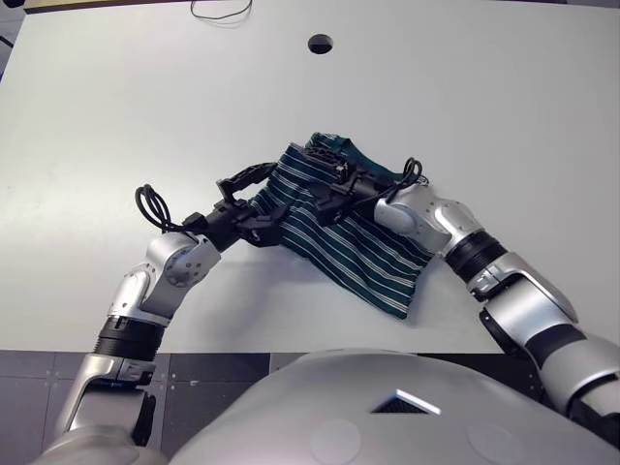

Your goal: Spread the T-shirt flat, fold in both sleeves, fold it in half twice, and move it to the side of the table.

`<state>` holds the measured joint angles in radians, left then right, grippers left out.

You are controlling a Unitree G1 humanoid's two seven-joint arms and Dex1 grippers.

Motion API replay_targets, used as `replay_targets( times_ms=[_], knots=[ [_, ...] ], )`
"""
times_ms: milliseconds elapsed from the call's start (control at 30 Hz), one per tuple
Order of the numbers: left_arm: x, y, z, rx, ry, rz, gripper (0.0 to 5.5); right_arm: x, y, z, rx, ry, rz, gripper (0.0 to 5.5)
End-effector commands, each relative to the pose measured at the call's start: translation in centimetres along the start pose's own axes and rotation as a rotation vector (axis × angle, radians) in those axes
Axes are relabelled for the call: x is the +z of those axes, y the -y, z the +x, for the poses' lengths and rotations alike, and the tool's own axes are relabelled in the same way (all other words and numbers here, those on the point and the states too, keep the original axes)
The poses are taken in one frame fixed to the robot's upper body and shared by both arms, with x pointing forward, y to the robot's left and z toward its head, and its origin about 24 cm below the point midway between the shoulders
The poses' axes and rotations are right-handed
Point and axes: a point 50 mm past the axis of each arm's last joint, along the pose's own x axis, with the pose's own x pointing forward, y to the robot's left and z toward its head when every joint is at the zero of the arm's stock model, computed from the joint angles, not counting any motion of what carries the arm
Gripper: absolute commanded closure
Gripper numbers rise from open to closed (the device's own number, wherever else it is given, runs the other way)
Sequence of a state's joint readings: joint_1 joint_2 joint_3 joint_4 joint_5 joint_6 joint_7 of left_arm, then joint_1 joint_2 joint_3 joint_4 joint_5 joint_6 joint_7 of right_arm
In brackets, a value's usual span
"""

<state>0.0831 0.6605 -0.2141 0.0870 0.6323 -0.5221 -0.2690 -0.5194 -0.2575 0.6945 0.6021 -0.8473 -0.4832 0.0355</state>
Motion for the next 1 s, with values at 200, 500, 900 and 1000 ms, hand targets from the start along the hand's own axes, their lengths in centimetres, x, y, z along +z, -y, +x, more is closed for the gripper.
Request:
replay_targets(
  times_ms=[200, 500, 900, 1000],
  knots=[
    [-1.4, 2.6, -1.0, -0.111, -0.076, -0.038, 1.22, -6.3, 5.1, -3.8, -0.178, -0.262, 0.014, 1.99],
    [-1.5, 2.3, -0.9, -0.057, -0.068, -0.076, 1.22, -5.9, 4.6, -3.8, -0.227, -0.217, 0.063, 1.99],
    [-4.8, -4.6, -1.5, 0.589, -0.220, -0.350, 1.22, 1.5, 2.8, -10.6, -0.014, -0.010, 0.056, 1.99],
    [-6.1, -4.4, -0.6, 0.611, -0.271, -0.446, 1.22, 1.1, -0.1, -10.3, 0.097, -0.032, 0.084, 1.99]
  ],
)
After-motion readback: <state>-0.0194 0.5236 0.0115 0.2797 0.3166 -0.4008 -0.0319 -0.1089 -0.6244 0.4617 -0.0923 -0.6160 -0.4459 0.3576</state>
